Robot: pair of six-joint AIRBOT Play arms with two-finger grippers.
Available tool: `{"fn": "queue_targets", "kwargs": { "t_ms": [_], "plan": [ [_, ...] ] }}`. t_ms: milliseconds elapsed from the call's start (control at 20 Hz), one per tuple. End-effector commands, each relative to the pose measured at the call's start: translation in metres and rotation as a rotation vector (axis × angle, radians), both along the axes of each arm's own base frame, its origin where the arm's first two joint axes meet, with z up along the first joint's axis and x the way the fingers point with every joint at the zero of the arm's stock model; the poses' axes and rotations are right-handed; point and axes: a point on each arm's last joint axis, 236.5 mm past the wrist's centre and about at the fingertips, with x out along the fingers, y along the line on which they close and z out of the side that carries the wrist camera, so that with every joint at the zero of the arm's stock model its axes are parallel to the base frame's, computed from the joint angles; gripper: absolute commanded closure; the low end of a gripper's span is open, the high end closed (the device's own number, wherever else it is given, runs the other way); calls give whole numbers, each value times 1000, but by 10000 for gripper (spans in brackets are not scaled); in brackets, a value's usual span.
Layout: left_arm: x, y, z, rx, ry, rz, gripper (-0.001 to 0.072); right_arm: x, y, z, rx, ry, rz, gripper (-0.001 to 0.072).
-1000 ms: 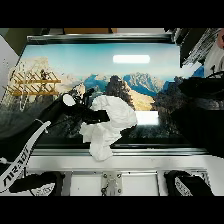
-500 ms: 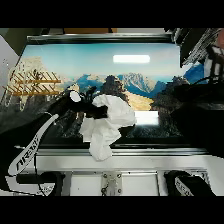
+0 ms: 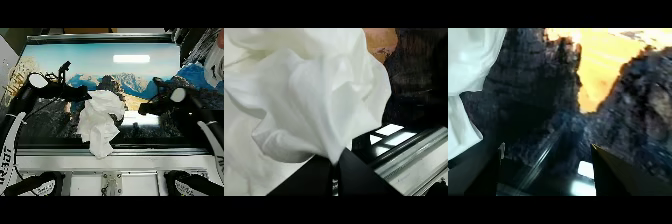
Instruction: Fold the clothes and pants, and hang the long-sleeved shirts on hangers.
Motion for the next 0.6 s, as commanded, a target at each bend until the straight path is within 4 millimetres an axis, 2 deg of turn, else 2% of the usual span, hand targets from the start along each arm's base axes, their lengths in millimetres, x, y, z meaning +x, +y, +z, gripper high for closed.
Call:
{"fn": "queue_targets", "kwargs": {
  "t_ms": [0,100,200,300,400,550],
  "plan": [
    [-5,9,5,15,2,-8,692,11,57,-48,91,33,-19,125],
    [-5,10,4,23,1,-10,692,16,81,-55,162,32,-40,125],
    [-5,10,4,23,1,-10,692,16,105,-54,229,26,-11,125],
    [-5,10,4,23,1,-10,692,16,118,-53,250,16,17,126],
    [-5,10,4,22,2,-11,692,23,120,-55,232,-23,21,132],
    [-5,10,4,22,2,-11,692,29,111,-61,172,-64,46,136]
  ]
}}
